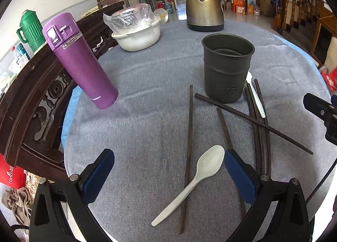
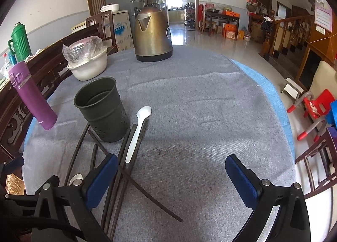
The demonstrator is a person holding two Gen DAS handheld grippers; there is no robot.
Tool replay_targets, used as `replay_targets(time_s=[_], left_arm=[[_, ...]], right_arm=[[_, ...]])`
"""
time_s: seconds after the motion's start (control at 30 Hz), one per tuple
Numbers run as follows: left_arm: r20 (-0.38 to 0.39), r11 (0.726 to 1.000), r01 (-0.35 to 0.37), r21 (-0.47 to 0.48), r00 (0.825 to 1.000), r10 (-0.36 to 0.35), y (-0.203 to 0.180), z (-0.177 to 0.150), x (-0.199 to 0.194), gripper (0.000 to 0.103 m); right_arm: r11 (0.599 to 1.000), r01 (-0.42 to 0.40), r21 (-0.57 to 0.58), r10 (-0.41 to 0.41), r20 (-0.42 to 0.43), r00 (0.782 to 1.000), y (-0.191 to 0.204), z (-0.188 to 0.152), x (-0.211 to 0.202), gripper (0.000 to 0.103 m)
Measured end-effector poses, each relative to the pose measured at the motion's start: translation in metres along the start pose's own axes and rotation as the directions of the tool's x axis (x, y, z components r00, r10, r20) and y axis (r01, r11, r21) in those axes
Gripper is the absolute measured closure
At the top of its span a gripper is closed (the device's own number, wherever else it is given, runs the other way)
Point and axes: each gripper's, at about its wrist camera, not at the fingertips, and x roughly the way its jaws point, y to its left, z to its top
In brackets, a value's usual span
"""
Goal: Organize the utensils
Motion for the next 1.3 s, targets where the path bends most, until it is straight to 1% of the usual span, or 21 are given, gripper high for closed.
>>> replay_targets(time_s=[0.27, 0.4, 0.63, 0.77, 0.9, 1.03, 1.07, 1.17, 1.27, 1.3], left_arm=[[-0.010, 1.000, 0.008, 0.001, 1.000, -0.008, 0.000, 0.001, 0.006, 0.000], [-0.022, 1.000, 0.024, 0.006, 0.999, -0.024, -0.003, 0.002, 0.009, 0.000], [-0.025, 0.999, 0.037, 0.039, 0.999, -0.036, -0.013, 0.004, 0.013, 0.000], [-0.029, 0.999, 0.022, 0.032, 0.999, -0.021, -0.010, 0.011, 0.021, 0.000], [-0.033, 1.000, -0.005, -0.008, 0.999, 0.005, 0.003, 0.024, 0.032, 0.000], [-0.041, 0.997, -0.039, -0.063, 0.999, 0.036, 0.023, 0.034, 0.045, 0.000], [-0.044, 0.996, -0.047, -0.077, 0.998, 0.044, 0.028, 0.036, 0.048, 0.000], [-0.055, 0.990, -0.066, -0.122, 0.997, 0.060, 0.046, 0.042, 0.058, 0.000], [-0.064, 0.986, -0.076, -0.147, 0.996, 0.067, 0.059, 0.045, 0.066, 0.000], [-0.068, 0.985, -0.080, -0.156, 0.995, 0.071, 0.063, 0.045, 0.069, 0.000]], right_arm=[[1.000, -0.002, 0.003, 0.002, -0.012, 1.000, 0.002, 0.001, 0.005, 0.000], [1.000, -0.006, 0.017, 0.006, -0.022, 1.000, 0.000, 0.003, 0.009, 0.000], [0.999, -0.004, 0.046, 0.006, -0.046, 0.999, -0.007, 0.004, 0.019, 0.000], [0.998, -0.011, 0.056, 0.014, -0.052, 0.999, -0.012, 0.006, 0.024, 0.000], [0.998, -0.033, 0.059, 0.036, -0.054, 0.998, -0.012, 0.013, 0.032, 0.001], [0.996, -0.072, 0.052, 0.075, -0.075, 0.994, -0.005, 0.018, 0.045, 0.008], [0.996, -0.078, 0.053, 0.083, -0.080, 0.993, -0.004, 0.019, 0.047, 0.011], [0.992, -0.111, 0.055, 0.117, -0.114, 0.987, 0.002, 0.021, 0.058, 0.017], [0.990, -0.133, 0.054, 0.140, -0.142, 0.980, 0.007, 0.022, 0.065, 0.022], [0.989, -0.140, 0.056, 0.147, -0.151, 0.978, 0.008, 0.022, 0.067, 0.022]])
